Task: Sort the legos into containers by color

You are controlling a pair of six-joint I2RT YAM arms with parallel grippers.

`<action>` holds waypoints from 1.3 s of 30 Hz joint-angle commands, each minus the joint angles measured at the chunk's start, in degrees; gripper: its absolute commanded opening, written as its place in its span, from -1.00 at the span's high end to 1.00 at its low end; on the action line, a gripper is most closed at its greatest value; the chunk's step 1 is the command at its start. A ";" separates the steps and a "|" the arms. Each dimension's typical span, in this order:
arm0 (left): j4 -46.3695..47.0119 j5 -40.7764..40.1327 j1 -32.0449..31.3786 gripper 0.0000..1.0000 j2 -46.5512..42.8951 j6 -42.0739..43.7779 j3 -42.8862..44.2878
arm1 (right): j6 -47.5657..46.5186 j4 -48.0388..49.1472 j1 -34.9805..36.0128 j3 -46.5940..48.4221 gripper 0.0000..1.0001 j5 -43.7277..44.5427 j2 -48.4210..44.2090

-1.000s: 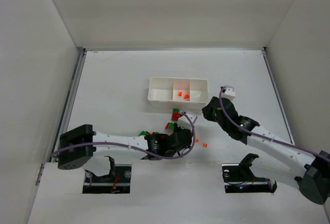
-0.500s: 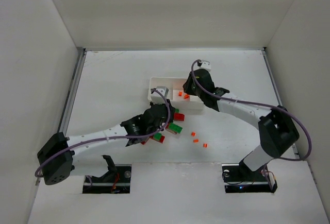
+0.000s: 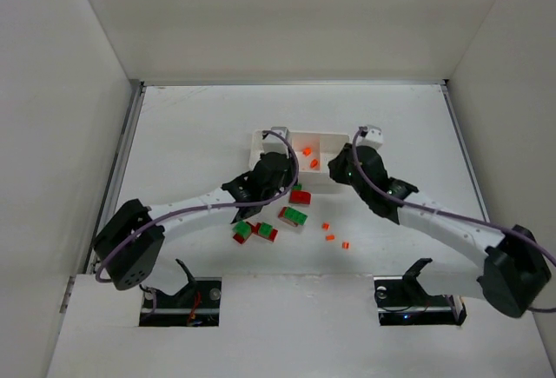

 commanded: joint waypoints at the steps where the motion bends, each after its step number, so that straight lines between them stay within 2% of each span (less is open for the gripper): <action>1: 4.25 0.86 1.63 0.64 3.00 2.82 5.21 | 7.24 -7.56 4.55 -7.81 0.56 6.20 -7.43; 3: 4.95 0.69 2.42 0.64 5.63 3.88 7.06 | 11.90 -14.85 7.10 -10.03 0.55 9.36 -11.74; 6: 5.75 0.60 3.56 0.61 10.46 4.93 10.13 | 17.45 -24.70 11.84 -10.82 0.32 12.71 -16.84; 9: 5.66 0.69 4.35 0.59 15.12 5.29 13.12 | 20.00 -31.48 15.45 -11.00 0.21 12.54 -19.93; 14: 5.75 0.25 4.44 0.35 18.21 5.55 15.33 | 24.57 -39.14 19.59 -12.58 0.19 10.52 -23.36; 20: 5.22 0.42 1.55 0.27 12.34 5.99 12.35 | 27.65 -40.03 23.01 -15.22 0.16 6.83 -22.23; 29: 4.61 0.16 -7.94 0.29 0.47 3.71 0.22 | 27.48 -36.17 24.51 -13.82 0.17 5.16 -13.70; 39: 2.76 -0.02 -14.54 0.31 -6.22 -0.42 -9.36 | 28.71 -33.35 24.51 -13.20 0.33 5.42 -7.11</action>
